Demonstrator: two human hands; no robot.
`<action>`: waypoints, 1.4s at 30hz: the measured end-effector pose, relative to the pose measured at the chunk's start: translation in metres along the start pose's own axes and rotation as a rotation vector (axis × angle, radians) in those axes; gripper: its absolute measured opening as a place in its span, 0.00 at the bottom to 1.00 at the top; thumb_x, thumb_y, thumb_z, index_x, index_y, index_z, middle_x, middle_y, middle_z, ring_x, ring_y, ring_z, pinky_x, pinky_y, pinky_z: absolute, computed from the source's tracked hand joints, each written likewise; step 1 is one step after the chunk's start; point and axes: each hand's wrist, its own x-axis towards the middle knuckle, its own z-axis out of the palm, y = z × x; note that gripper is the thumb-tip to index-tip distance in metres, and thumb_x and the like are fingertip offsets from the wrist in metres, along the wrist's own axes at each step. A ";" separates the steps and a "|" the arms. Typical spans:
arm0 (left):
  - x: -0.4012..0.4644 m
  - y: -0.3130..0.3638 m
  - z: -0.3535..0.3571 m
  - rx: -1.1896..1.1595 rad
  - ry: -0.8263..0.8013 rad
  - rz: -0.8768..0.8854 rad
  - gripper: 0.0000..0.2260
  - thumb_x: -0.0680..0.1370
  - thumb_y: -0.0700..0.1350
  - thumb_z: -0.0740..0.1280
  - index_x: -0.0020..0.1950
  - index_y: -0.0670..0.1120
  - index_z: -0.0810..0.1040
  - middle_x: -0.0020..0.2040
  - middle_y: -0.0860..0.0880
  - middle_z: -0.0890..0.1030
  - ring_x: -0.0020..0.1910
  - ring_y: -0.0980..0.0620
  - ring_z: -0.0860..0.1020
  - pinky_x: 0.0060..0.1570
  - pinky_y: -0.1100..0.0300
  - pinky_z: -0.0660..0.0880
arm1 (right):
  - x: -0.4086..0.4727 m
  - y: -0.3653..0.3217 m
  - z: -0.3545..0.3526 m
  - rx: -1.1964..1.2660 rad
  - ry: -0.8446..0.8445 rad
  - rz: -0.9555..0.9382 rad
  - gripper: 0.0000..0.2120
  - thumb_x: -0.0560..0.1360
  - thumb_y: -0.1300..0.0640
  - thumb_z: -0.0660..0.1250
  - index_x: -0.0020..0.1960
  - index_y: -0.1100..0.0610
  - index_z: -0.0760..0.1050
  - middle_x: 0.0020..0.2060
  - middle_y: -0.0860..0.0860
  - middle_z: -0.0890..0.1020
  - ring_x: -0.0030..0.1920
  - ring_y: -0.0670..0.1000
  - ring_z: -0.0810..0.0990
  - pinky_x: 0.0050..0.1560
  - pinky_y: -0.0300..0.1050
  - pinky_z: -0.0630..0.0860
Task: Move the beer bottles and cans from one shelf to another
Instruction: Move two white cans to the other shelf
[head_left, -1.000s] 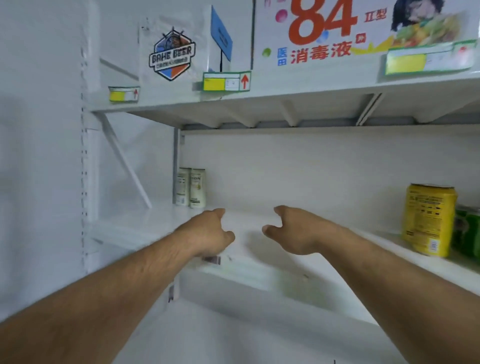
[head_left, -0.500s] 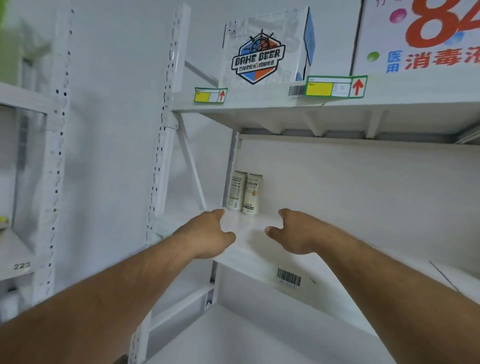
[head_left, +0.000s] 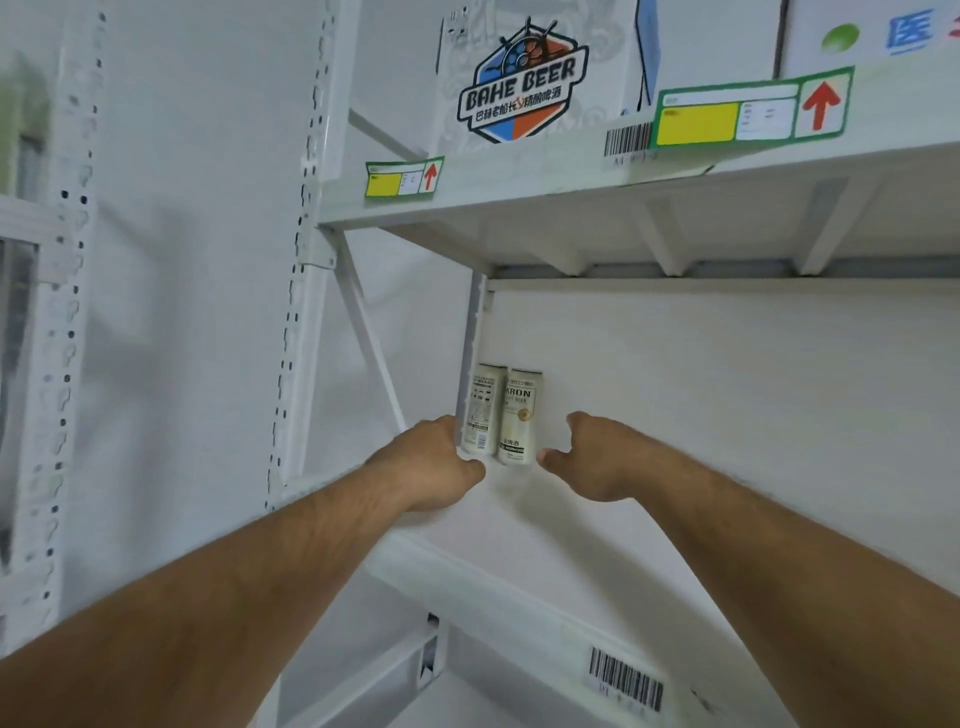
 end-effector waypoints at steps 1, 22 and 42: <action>0.007 0.000 0.001 -0.011 -0.007 -0.005 0.29 0.81 0.52 0.66 0.80 0.48 0.62 0.78 0.50 0.68 0.74 0.48 0.70 0.67 0.57 0.68 | 0.006 0.000 0.001 -0.001 -0.002 0.001 0.32 0.81 0.39 0.58 0.76 0.59 0.59 0.67 0.55 0.74 0.65 0.56 0.74 0.61 0.49 0.74; 0.190 -0.056 0.016 -0.201 -0.121 -0.028 0.32 0.78 0.44 0.73 0.79 0.42 0.63 0.75 0.44 0.72 0.71 0.46 0.73 0.54 0.63 0.66 | 0.144 -0.018 0.025 0.264 0.079 0.138 0.26 0.81 0.42 0.63 0.69 0.61 0.68 0.43 0.48 0.74 0.48 0.51 0.73 0.39 0.42 0.68; 0.307 -0.078 0.068 -0.556 -0.260 -0.016 0.15 0.69 0.36 0.79 0.52 0.48 0.82 0.53 0.48 0.87 0.53 0.48 0.85 0.59 0.53 0.80 | 0.244 -0.019 0.066 0.955 0.280 0.288 0.10 0.73 0.49 0.76 0.47 0.55 0.82 0.43 0.52 0.86 0.37 0.47 0.81 0.33 0.38 0.75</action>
